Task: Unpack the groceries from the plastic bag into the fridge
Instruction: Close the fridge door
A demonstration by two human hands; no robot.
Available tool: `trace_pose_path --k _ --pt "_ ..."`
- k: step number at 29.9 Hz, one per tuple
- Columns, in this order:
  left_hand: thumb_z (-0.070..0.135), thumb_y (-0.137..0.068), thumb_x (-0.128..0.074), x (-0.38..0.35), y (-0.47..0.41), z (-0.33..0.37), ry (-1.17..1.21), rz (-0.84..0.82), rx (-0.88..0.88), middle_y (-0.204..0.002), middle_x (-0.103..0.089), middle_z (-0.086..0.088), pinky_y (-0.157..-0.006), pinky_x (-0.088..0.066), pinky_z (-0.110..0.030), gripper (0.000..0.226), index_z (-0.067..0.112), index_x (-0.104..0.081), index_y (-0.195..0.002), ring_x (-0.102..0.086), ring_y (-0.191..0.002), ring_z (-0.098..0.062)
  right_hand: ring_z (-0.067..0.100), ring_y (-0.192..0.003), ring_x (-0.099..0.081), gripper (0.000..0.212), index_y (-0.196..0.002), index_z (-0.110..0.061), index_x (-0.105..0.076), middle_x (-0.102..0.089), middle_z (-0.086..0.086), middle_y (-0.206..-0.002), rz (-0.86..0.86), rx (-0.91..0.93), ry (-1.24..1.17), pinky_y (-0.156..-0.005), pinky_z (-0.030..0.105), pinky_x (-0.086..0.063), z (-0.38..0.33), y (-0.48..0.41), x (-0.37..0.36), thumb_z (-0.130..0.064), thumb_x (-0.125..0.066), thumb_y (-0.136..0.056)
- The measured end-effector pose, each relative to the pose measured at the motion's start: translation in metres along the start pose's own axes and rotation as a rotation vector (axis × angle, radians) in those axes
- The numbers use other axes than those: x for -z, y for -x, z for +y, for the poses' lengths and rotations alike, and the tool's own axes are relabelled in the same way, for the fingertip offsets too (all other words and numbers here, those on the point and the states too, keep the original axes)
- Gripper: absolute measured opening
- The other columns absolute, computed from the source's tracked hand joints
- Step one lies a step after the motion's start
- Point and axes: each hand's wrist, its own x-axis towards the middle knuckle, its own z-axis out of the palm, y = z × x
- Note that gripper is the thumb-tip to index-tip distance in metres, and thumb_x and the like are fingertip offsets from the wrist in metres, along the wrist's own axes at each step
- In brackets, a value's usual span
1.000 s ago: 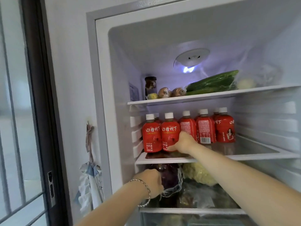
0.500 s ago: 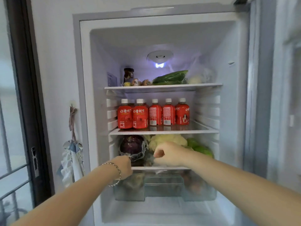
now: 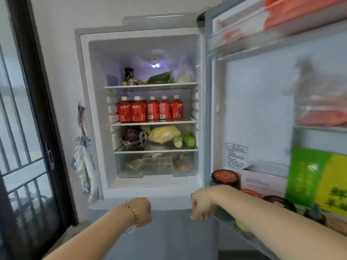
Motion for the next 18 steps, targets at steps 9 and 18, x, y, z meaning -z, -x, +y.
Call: trace_pose_path --k 9,18 --pt "0.012 -0.086 -0.041 -0.005 0.076 0.108 0.003 -0.001 -0.226 -0.084 -0.054 -0.008 -0.07 -0.042 -0.024 0.019 0.011 -0.06 -0.087 -0.05 -0.076 -0.023 0.011 -0.069 -0.063 0.029 -0.102 -0.006 -0.07 -0.072 0.003 -0.09 0.289 -0.106 -0.169 -0.073 0.025 -0.052 0.065 0.152 -0.055 -0.026 -0.054 -0.087" --pt "0.01 -0.092 -0.038 -0.012 0.152 0.219 0.014 0.036 -0.403 -0.107 -0.064 -0.015 -0.081 -0.045 -0.027 0.032 0.002 -0.058 -0.116 -0.054 -0.086 -0.021 0.016 -0.07 -0.051 0.021 -0.071 -0.011 -0.062 -0.056 0.007 -0.071 0.686 -0.436 -0.404 -0.057 0.025 -0.039 0.178 0.32 -0.122 -0.024 -0.058 -0.087"
